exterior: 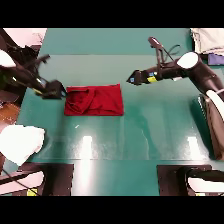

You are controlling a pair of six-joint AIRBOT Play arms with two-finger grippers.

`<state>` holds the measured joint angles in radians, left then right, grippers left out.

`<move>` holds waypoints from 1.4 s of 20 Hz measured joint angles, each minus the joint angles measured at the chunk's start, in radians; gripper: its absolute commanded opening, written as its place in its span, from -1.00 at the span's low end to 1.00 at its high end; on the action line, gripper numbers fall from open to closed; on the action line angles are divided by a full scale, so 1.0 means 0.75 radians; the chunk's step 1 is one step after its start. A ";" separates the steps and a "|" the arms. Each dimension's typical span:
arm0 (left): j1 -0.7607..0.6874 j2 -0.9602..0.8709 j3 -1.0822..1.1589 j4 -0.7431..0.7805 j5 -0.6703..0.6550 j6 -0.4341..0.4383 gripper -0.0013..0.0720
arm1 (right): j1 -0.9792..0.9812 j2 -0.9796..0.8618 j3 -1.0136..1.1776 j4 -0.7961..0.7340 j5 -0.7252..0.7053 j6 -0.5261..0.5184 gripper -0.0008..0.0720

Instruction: Fold the shirts.

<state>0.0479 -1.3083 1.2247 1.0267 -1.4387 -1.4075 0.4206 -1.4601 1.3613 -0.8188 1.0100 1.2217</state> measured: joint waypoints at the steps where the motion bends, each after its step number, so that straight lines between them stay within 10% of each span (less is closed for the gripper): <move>1: -0.038 0.034 -0.095 0.000 0.057 -0.002 0.48 | -0.010 0.032 -0.051 0.002 -0.019 0.001 0.54; 10: -0.318 0.124 -0.464 -0.040 0.682 -0.009 0.48 | -0.010 0.162 -0.290 0.046 -0.131 0.008 0.54; 12: -0.358 0.117 -0.476 -0.044 0.764 -0.010 -0.69 | -0.003 0.166 -0.298 0.051 -0.127 0.008 0.54; 13: -0.376 0.110 -0.480 -0.044 0.776 -0.009 -0.91 | -0.001 0.167 -0.301 0.052 -0.126 0.009 0.54; 25: -0.062 0.223 -0.213 0.354 0.208 0.215 -0.90 | 0.001 0.170 -0.304 0.053 -0.071 0.055 0.54; 27: -0.020 0.232 -0.202 0.379 0.162 0.263 -0.57 | 0.001 0.170 -0.304 0.053 -0.068 0.061 0.55; 28: -0.008 0.235 -0.199 0.386 0.148 0.275 0.53 | 0.001 0.170 -0.304 0.053 -0.065 0.067 0.55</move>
<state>0.0422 -1.1320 1.0752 1.3159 -1.3281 -1.2011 0.4213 -1.3327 1.1332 -0.7792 0.9615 1.2716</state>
